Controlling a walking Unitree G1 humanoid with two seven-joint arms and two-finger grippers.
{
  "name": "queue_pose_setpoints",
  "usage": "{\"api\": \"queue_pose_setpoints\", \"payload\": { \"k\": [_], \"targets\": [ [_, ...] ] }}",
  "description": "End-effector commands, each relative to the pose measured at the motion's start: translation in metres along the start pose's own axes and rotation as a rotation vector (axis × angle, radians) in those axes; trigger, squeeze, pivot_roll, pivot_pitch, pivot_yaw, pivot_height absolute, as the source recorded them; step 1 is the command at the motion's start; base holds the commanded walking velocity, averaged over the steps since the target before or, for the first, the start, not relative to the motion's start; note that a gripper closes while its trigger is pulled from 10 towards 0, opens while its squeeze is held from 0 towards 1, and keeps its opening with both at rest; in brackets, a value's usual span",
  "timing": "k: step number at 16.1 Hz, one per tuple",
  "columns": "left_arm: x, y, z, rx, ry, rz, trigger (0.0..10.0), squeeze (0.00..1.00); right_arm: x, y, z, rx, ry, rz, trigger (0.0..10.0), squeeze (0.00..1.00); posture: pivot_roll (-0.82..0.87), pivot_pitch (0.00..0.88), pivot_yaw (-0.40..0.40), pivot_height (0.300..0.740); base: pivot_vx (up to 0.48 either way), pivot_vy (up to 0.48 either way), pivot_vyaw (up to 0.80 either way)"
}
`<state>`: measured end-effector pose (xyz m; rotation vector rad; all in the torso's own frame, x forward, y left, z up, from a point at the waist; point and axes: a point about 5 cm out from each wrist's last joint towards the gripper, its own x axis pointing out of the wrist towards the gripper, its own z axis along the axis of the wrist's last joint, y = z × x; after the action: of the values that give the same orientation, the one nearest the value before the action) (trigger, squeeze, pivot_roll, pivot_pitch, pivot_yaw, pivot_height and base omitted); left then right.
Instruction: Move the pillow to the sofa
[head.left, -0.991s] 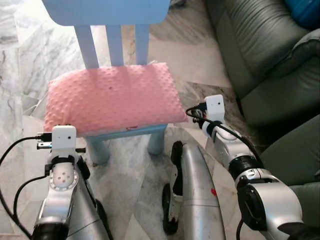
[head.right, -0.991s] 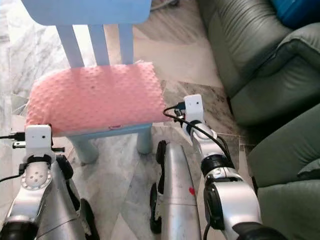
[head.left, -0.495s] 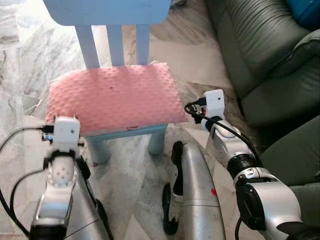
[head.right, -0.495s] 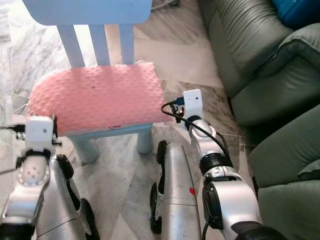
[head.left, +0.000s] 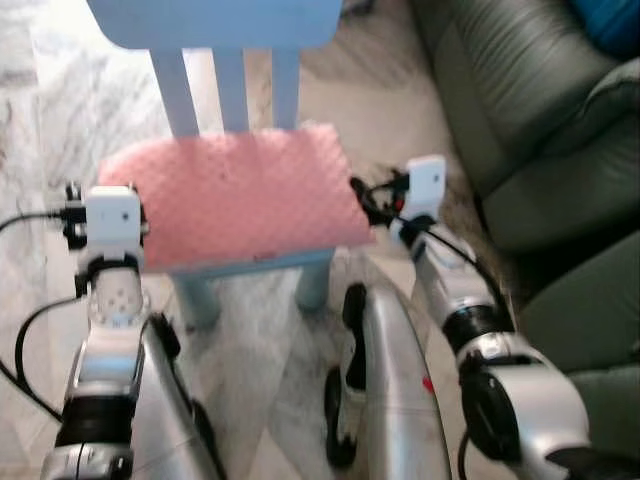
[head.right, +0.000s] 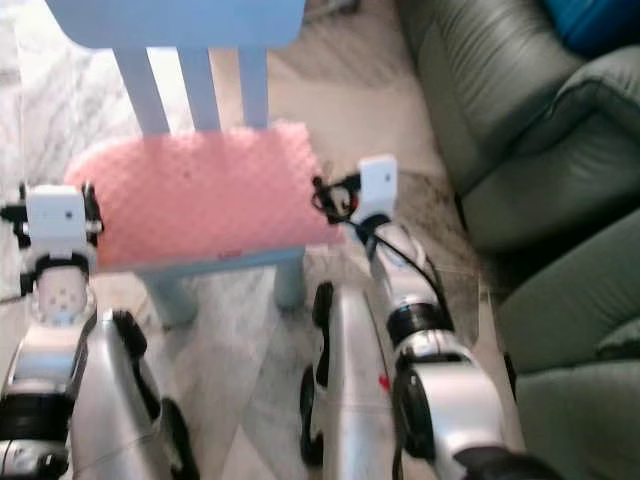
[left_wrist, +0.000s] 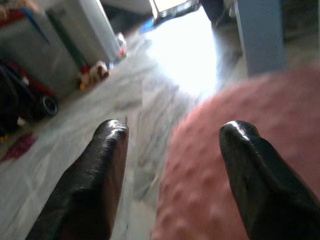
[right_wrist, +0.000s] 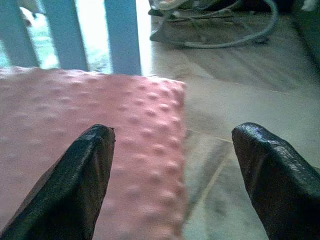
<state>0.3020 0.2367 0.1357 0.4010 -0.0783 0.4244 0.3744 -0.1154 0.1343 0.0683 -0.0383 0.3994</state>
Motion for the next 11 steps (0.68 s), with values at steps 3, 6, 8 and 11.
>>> {"api": "queue_pose_setpoints", "payload": {
  "k": [3, 6, 8, 11],
  "targets": [
    [-0.006, -0.014, -0.037, 0.043, 0.157, -0.024, 10.0, 1.0, 0.002, 0.017, -0.015, 0.069, 0.083, 0.088, 10.0, 1.0, -0.02, 0.275, -0.166, 0.437, 0.0, 0.0, 0.0],
    [-0.009, -0.017, -0.054, 0.027, 0.21, -0.024, 10.0, 1.0, 0.008, 0.034, -0.021, 0.061, 0.14, 0.128, 10.0, 1.0, -0.03, 0.28, -0.172, 0.437, 0.0, 0.0, 0.0],
    [-0.006, -0.016, -0.057, 0.029, 0.215, -0.015, 10.0, 1.0, 0.01, 0.038, -0.025, 0.019, 0.188, 0.119, 10.0, 1.0, -0.02, 0.281, -0.171, 0.437, 0.0, 0.0, 0.0],
    [-0.003, -0.021, -0.065, 0.027, 0.269, -0.018, 10.0, 1.0, 0.008, 0.04, -0.036, -0.031, 0.276, 0.089, 10.0, 1.0, -0.01, 0.278, -0.169, 0.437, 0.0, 0.0, 0.0]
  ]
}}
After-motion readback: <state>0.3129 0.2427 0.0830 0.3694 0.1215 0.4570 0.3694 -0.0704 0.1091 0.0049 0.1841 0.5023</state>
